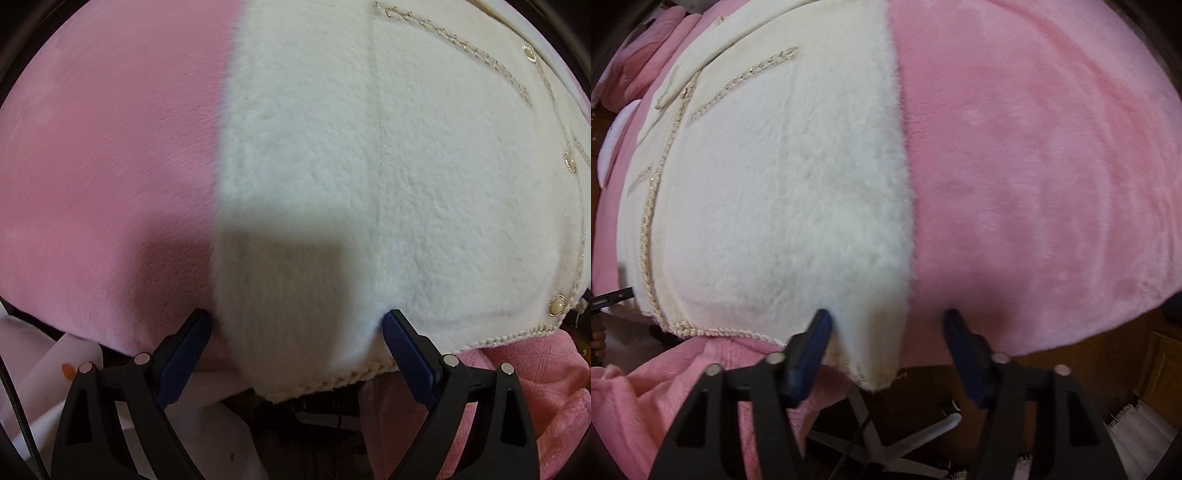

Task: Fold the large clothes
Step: 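Move both tools to the cardigan hem and grasp it, then lift the hem with both tools and fold it up over the collar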

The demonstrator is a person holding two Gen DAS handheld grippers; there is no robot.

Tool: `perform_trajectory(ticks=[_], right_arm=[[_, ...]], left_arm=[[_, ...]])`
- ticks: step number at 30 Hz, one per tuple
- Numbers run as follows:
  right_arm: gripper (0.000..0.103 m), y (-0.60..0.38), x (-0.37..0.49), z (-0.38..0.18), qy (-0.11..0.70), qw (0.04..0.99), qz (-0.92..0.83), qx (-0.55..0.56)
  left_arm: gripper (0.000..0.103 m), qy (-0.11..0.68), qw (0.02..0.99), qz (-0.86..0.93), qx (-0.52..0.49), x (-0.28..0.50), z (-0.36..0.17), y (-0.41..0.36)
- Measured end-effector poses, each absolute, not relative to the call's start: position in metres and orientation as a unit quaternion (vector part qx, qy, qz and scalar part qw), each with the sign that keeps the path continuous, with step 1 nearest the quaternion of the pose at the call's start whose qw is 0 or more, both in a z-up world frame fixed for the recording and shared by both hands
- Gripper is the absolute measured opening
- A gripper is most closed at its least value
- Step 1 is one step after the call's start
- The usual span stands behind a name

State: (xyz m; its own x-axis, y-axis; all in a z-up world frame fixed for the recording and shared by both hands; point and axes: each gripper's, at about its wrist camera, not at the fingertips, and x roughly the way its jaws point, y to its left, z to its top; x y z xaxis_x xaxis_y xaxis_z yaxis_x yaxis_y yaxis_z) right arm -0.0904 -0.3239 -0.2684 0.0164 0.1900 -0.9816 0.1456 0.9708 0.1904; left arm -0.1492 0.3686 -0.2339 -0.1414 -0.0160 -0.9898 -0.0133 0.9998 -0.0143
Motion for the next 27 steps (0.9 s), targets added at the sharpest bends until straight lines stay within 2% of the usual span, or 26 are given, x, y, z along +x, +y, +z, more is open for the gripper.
perform_trajectory(ticks=[2, 4, 7, 10, 12, 13, 14, 21, 27], right_arm=[[0.049, -0.324, -0.091, -0.270, 0.698, 0.704, 0.021, 0.126], [0.035, -0.323, -0.092, -0.270, 0.692, 0.707, 0.028, 0.142], [0.026, -0.315, -0.089, -0.269, 0.687, 0.708, 0.025, 0.164], [0.021, -0.316, -0.089, -0.268, 0.687, 0.699, 0.008, 0.199], [0.013, -0.317, -0.093, -0.262, 0.689, 0.693, -0.001, 0.213], [0.009, -0.316, -0.093, -0.257, 0.688, 0.692, -0.006, 0.222], [0.009, -0.317, -0.092, -0.251, 0.685, 0.691, -0.005, 0.230], [0.008, -0.302, -0.085, -0.213, 0.648, 0.710, 0.020, 0.277], [0.007, -0.296, -0.070, -0.171, 0.583, 0.735, 0.044, 0.342]], left_arm=[[0.093, 0.754, 0.656, -0.001, -0.016, -0.150, -0.235, 0.367], [0.088, 0.754, 0.656, -0.006, -0.026, -0.152, -0.236, 0.368], [0.071, 0.769, 0.636, -0.013, -0.057, -0.151, -0.236, 0.370], [0.055, 0.787, 0.613, -0.001, -0.073, -0.144, -0.235, 0.366], [0.033, 0.789, 0.610, -0.001, -0.074, -0.133, -0.230, 0.362], [0.027, 0.788, 0.611, -0.002, -0.074, -0.132, -0.227, 0.357], [0.016, 0.786, 0.614, -0.003, -0.074, -0.130, -0.222, 0.353], [0.013, 0.739, 0.665, -0.008, -0.108, -0.125, -0.172, 0.328], [0.011, 0.684, 0.697, -0.006, -0.215, -0.113, -0.109, 0.337]])
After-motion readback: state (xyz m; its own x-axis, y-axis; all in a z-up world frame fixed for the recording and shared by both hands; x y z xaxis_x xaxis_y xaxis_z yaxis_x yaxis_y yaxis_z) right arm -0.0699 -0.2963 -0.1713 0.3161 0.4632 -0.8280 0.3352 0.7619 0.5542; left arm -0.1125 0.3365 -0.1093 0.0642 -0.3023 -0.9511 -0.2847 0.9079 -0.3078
